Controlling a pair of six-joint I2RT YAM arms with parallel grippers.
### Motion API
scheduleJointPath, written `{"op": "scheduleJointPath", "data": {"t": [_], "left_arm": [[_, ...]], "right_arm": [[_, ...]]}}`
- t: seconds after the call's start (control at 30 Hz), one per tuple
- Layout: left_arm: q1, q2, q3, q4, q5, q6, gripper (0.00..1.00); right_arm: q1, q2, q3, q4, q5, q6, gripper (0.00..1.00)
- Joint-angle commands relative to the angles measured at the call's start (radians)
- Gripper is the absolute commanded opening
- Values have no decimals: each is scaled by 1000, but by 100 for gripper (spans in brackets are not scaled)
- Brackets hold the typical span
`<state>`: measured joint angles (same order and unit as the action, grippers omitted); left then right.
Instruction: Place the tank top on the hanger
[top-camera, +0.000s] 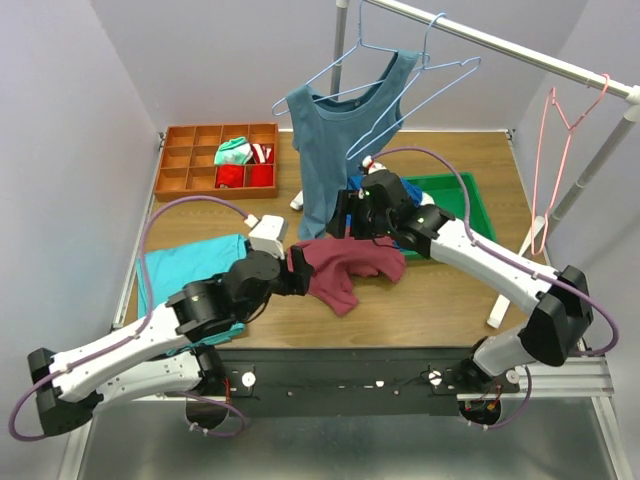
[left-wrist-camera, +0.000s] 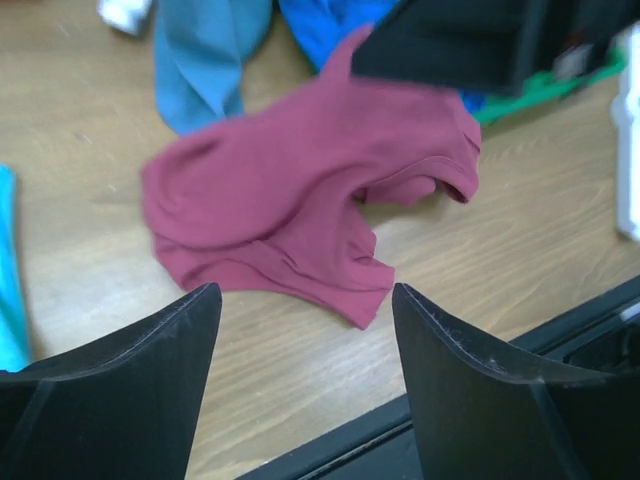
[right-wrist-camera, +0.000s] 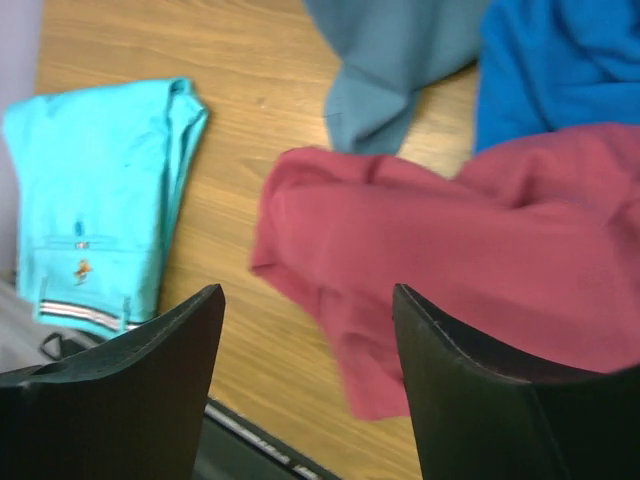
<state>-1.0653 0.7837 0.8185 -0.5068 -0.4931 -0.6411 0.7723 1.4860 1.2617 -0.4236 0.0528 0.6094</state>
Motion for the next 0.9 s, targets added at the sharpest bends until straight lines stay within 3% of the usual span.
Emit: {"op": "scheduleJointPath", "data": {"t": [0.0,0.17,0.33,0.5,0.87], "left_arm": [[-2,84,-102,140,89,-68,75],[-2,179,-179,260,174,-107,71],[-21,294,-268,416,251,-161,71],[-74,440,-262,467,225,-187,72],[-140,584,-260,502,88,-305,63]], "right_arm": [[-4,-157,-91,33,171,-8,77],[-4,-348,-284,2,285,50,76],[-4,-490,-520,48,245,99,75],[-4,-579,-694,106,219,130,74],[-4,-440,-815,331,242,107,76]]}}
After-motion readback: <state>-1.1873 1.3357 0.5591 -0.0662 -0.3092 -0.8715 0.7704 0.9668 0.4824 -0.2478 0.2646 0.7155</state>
